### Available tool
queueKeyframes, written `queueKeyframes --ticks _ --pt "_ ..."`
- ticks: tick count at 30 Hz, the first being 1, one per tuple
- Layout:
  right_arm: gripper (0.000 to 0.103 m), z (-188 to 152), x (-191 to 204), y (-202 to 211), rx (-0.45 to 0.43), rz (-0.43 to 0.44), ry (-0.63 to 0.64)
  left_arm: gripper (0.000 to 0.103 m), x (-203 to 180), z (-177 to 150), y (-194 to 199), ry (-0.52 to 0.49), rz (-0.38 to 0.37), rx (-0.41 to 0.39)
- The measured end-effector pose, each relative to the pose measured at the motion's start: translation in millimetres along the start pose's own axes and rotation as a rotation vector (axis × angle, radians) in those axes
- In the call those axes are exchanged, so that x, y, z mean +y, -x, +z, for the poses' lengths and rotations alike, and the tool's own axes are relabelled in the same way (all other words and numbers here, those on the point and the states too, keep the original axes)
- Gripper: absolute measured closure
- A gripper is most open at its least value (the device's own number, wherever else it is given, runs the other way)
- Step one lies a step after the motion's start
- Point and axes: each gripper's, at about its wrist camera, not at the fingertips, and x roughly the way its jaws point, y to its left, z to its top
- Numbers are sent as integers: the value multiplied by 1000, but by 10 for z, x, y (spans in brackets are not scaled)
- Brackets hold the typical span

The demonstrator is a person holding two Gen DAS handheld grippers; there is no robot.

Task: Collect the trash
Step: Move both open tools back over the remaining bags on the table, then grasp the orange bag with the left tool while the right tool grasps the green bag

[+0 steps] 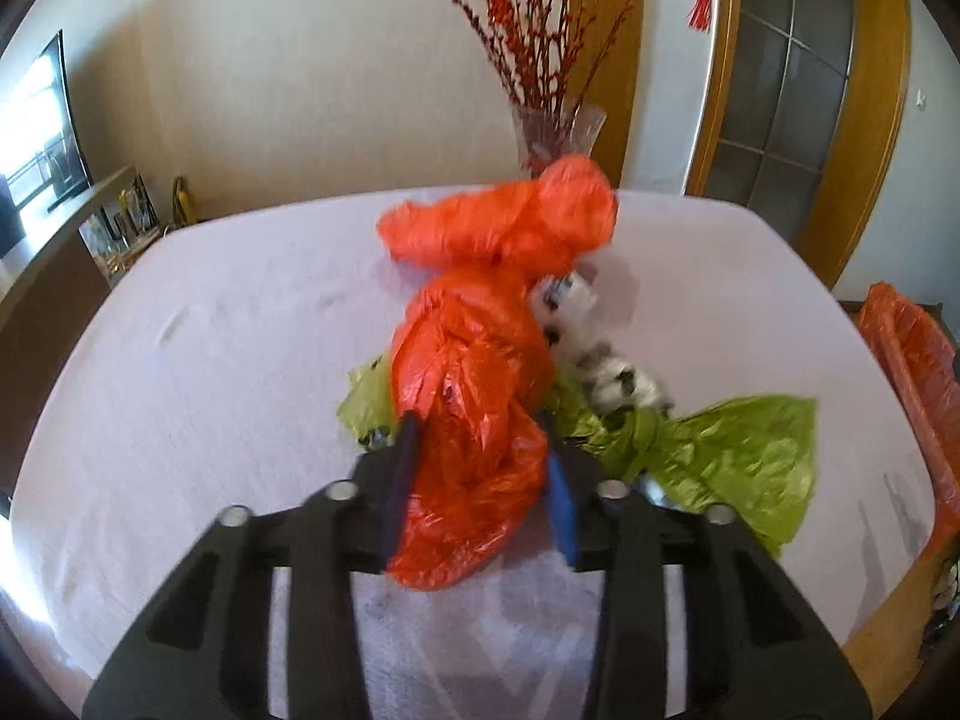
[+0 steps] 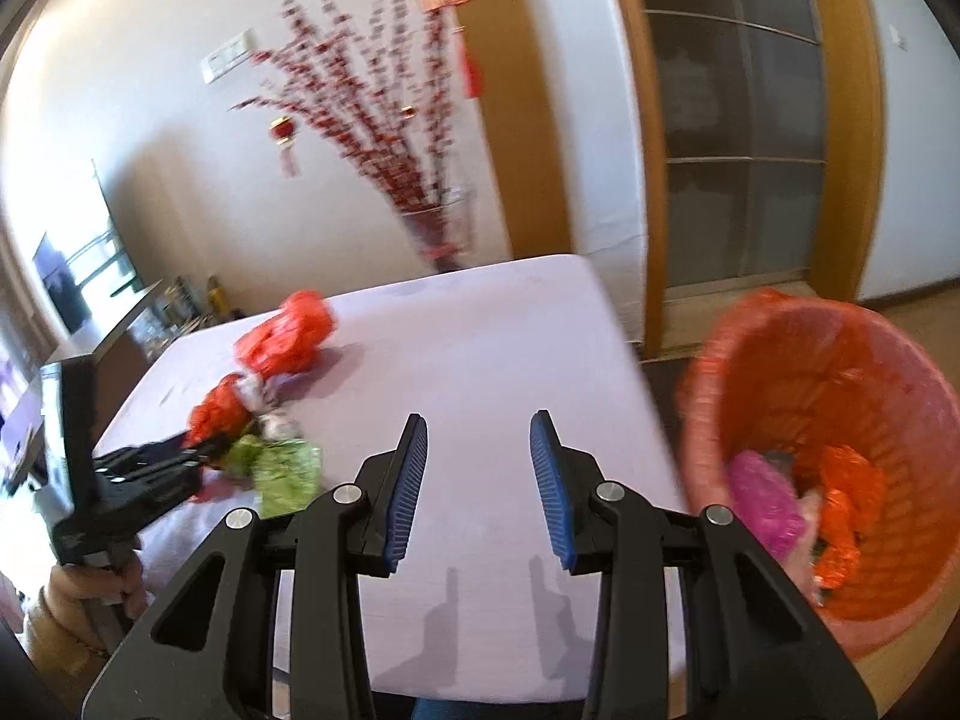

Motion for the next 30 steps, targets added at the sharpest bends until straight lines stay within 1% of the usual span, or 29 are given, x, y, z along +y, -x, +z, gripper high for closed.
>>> queueKeyframes --ticks 1,4,10,14,16,21,23,26,27,30 --pt "66 4 86 -44 6 12 12 83 22 -9 -5 6 -13 1" --pt "66 12 299 -138 24 48 47 89 110 -24 71 36 -45 -27" --pt "66 1 687 -371 88 141 111 90 283 -91 441 39 -31 -122" --pt "66 -36 908 -606 140 173 163 90 490 -147 691 62 14 -189" --pt "66 -47 1013 -688 157 184 187 90 591 -165 768 75 42 -209" --pt "66 -123 1309 -794 172 229 242 89 827 -162 839 129 62 -216" --pt "66 -152 1430 -823 168 230 273 90 884 -185 861 138 65 -219" --pt "66 -198 1602 -912 153 170 361 89 918 -215 868 143 69 -220" --pt "65 -225 1653 -979 166 143 395 89 963 -226 889 146 68 -220" --pt "66 -312 1697 -1115 210 106 443 89 1028 -236 882 153 63 -217"
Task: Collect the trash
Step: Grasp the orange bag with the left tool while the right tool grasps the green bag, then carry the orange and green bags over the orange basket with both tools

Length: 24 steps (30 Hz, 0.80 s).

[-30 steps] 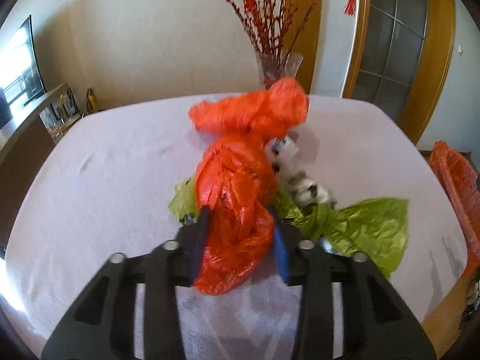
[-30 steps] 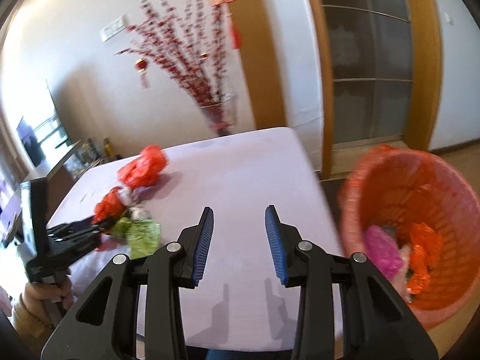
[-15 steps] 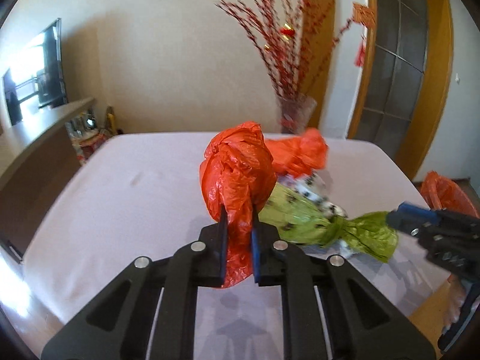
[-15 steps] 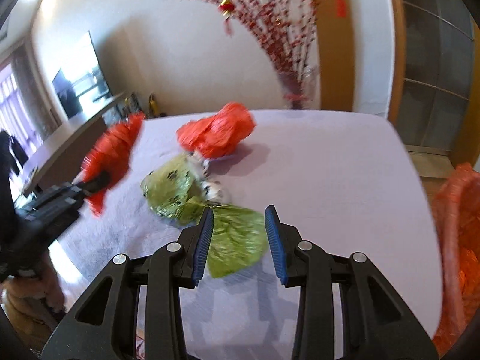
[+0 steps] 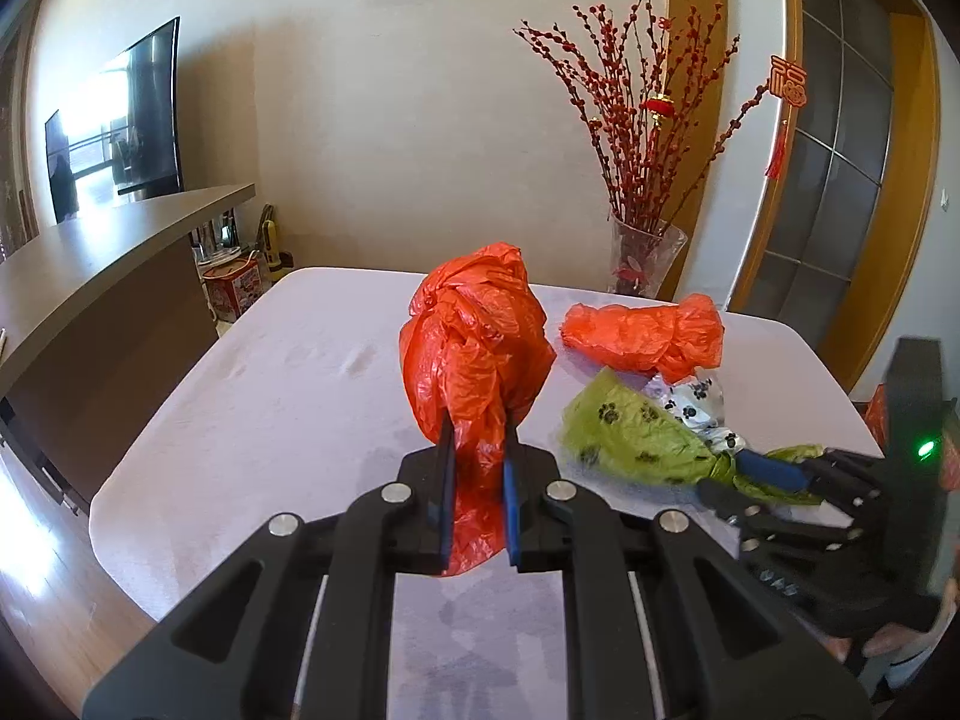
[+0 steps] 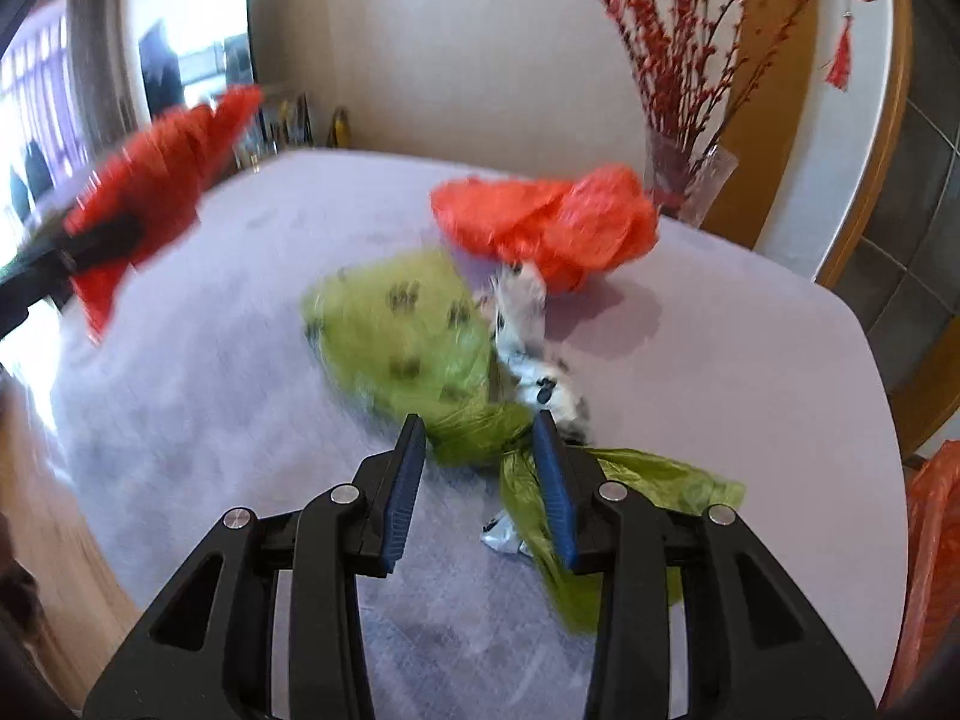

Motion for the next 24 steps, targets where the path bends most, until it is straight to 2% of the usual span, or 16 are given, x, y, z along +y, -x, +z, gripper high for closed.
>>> queueKeyframes --ticks 3,9,13,18,24 --pt "85 -40 22 -3 9 -22 14 89 -24 29 -16 0 -5 0" --pt "88 29 -171 340 -54 97 -105 89 -135 83 38 -18 -36 -20" --pt "89 25 -319 544 -104 103 -158 89 -296 126 83 -38 -70 -34" --pt "90 -53 -681 795 -158 33 -241 89 -607 167 135 -83 -141 -44" --pt "90 -327 -1363 1242 -216 -175 -374 89 -1209 165 159 -168 -261 -48"
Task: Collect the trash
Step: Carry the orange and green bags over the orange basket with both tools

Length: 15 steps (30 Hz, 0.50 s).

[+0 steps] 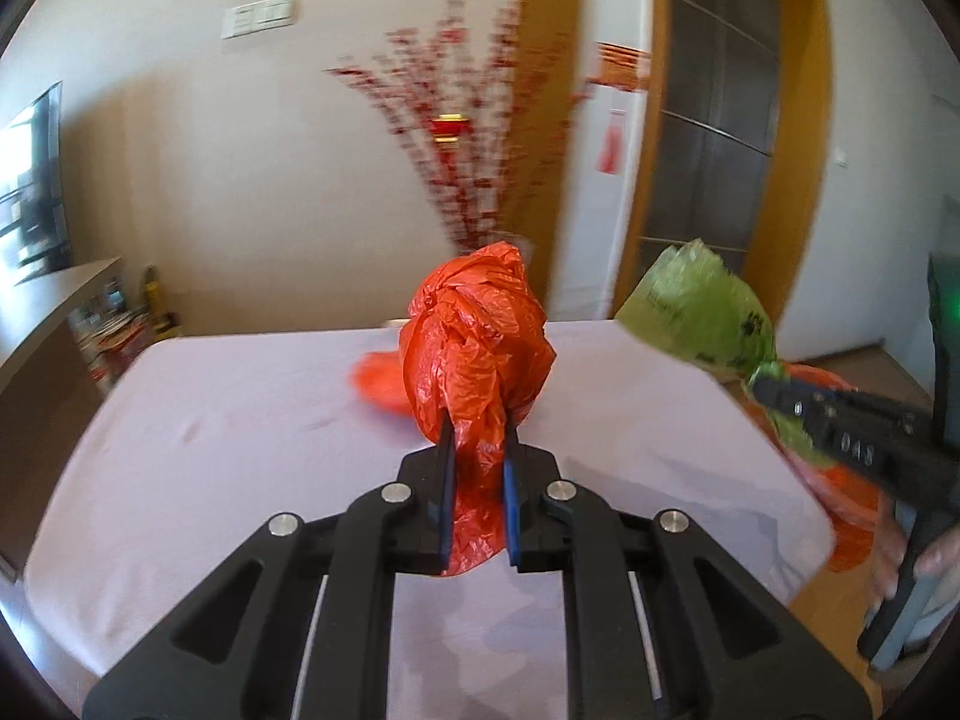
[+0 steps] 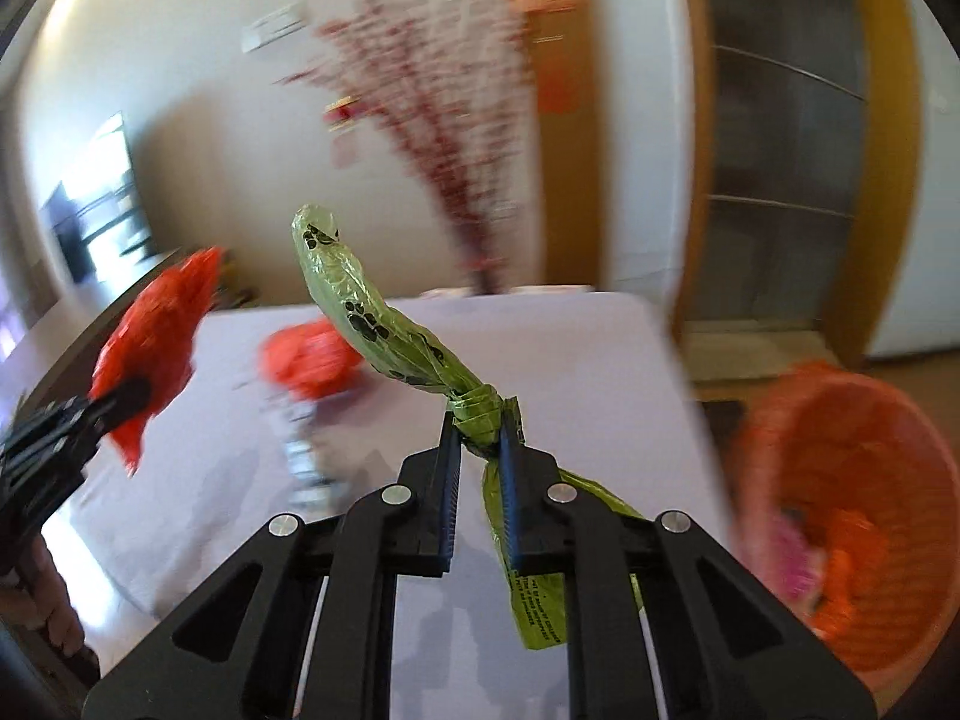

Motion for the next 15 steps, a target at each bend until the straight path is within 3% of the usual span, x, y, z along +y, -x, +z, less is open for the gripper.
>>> queueKeyframes --ticks 9,15 --pt "90 -47 -1225 429 -48 -215 -236 89 -1054 117 -256 -86 -247 14" --pt "90 -175 -1654 649 -65 -283 -316 89 -1663 137 -362 -138 -365 28"
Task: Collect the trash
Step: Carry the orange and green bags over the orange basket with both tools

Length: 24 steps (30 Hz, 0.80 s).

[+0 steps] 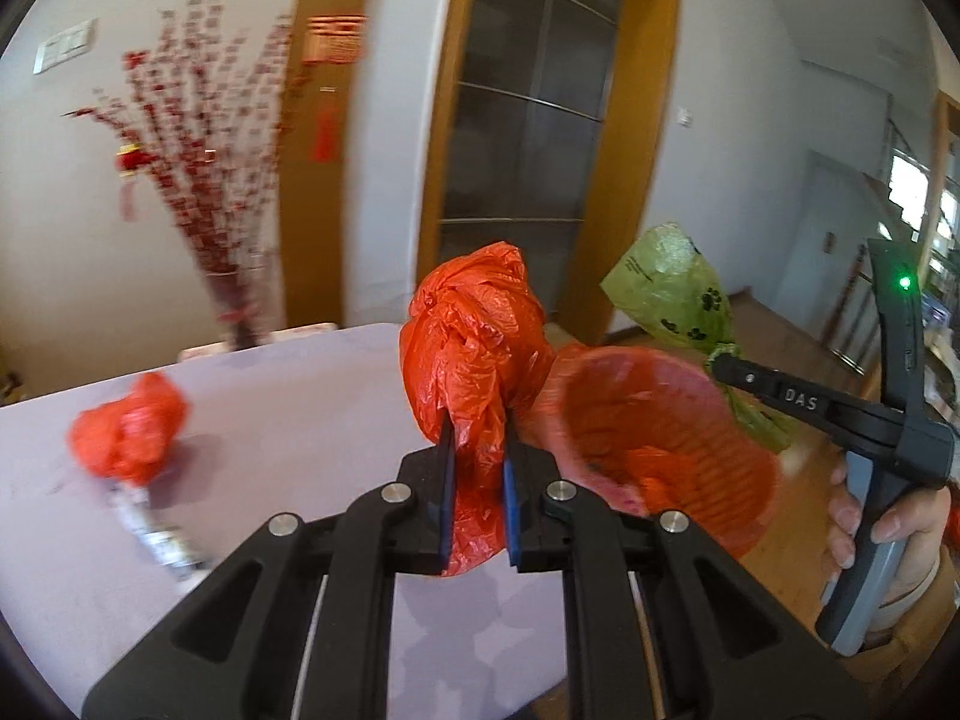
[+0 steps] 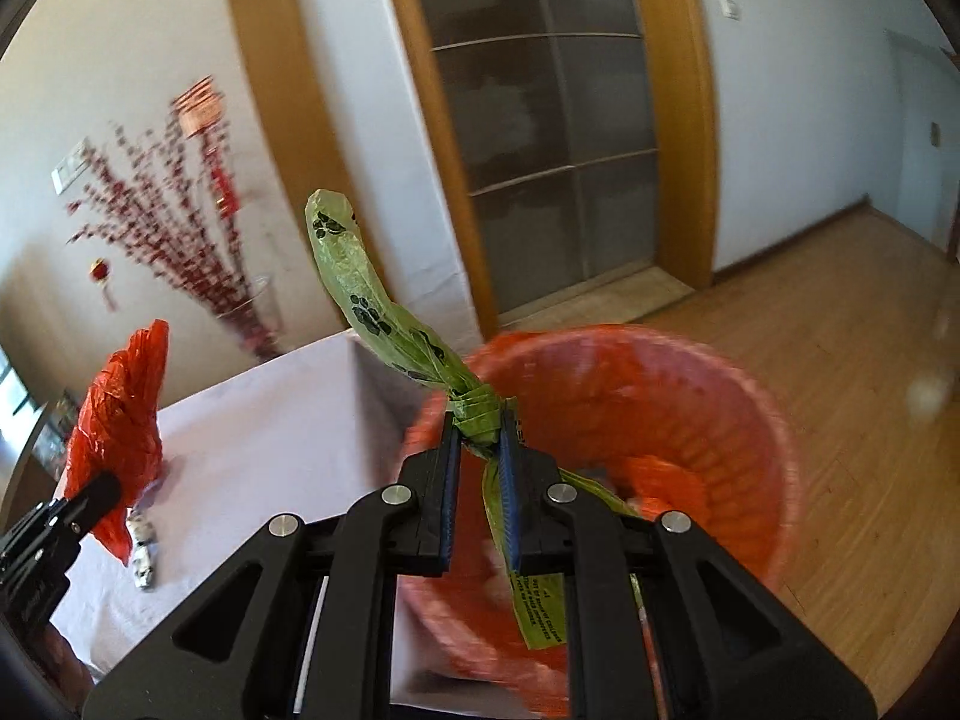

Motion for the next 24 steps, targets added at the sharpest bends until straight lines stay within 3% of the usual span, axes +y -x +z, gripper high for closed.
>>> queueKeyframes --ticks 11,21,24 --pt "90 102 -413 59 -25 -56 -67 89 -601 36 -443 -53 -113 33" --pt "90 158 -710 2 -28 -46 -149 89 -964 61 -806 -89 -186 65" --pt "86 173 -779 -27 -23 -36 -161 84 -1014 69 -918 -88 -202 75"
